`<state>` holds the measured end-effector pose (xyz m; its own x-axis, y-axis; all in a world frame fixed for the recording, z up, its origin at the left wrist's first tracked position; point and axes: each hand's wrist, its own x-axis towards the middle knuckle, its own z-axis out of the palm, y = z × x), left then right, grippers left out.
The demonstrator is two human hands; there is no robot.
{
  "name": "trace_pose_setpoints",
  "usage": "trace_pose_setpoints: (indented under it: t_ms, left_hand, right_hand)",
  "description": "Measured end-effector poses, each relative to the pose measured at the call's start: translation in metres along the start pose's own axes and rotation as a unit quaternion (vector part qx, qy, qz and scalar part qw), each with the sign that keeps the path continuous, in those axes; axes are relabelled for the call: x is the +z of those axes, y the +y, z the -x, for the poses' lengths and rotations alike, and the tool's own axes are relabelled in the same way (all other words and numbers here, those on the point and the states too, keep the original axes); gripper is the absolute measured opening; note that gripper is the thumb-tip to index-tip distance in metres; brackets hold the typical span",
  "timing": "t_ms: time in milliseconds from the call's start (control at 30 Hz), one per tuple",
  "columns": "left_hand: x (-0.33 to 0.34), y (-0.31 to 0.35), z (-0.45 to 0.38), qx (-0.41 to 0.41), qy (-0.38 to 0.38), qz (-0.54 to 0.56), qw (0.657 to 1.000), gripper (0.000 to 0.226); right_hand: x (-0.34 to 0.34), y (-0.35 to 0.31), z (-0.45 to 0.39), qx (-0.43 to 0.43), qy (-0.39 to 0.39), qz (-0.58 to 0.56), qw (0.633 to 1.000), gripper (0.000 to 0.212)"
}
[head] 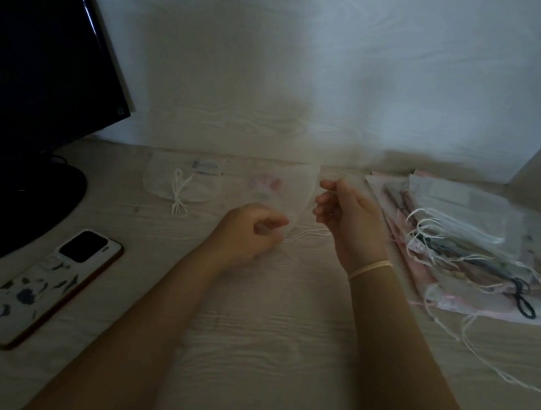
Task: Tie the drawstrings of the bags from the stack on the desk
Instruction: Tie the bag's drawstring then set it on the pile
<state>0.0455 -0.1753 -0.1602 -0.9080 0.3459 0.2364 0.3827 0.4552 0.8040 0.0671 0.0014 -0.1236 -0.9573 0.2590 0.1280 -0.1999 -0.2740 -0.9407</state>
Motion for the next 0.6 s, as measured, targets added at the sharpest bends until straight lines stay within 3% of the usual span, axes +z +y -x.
trace_pose_setpoints:
  t_ms: [100,233,300,367,467,600]
  left_hand:
    - [0.003,0.001,-0.001,0.025,0.033,-0.051,0.998,0.030]
    - [0.003,0.001,-0.002,0.013,0.082,-0.056,0.995,0.017]
    - [0.004,0.000,-0.003,-0.014,0.115,-0.030,0.993,0.014]
    - [0.003,-0.001,-0.005,-0.058,0.144,0.016,0.988,0.011]
    - [0.000,-0.003,-0.006,-0.110,0.170,0.072,0.977,0.012]
    - [-0.002,0.000,-0.005,-0.143,0.174,0.164,0.960,0.015]
  right_hand:
    - [0.003,0.000,0.001,-0.024,-0.028,-0.022,0.999,0.028]
    - [0.005,-0.001,0.004,-0.063,-0.058,0.003,0.996,0.026]
    - [0.008,0.001,0.004,-0.063,-0.037,0.059,0.996,0.017]
    - [0.008,0.006,0.001,-0.068,0.019,0.178,0.981,0.023]
    - [0.004,0.014,-0.003,-0.103,-0.015,0.443,0.890,0.028]
    - [0.015,0.024,0.007,-0.039,-0.152,0.622,0.767,0.030]
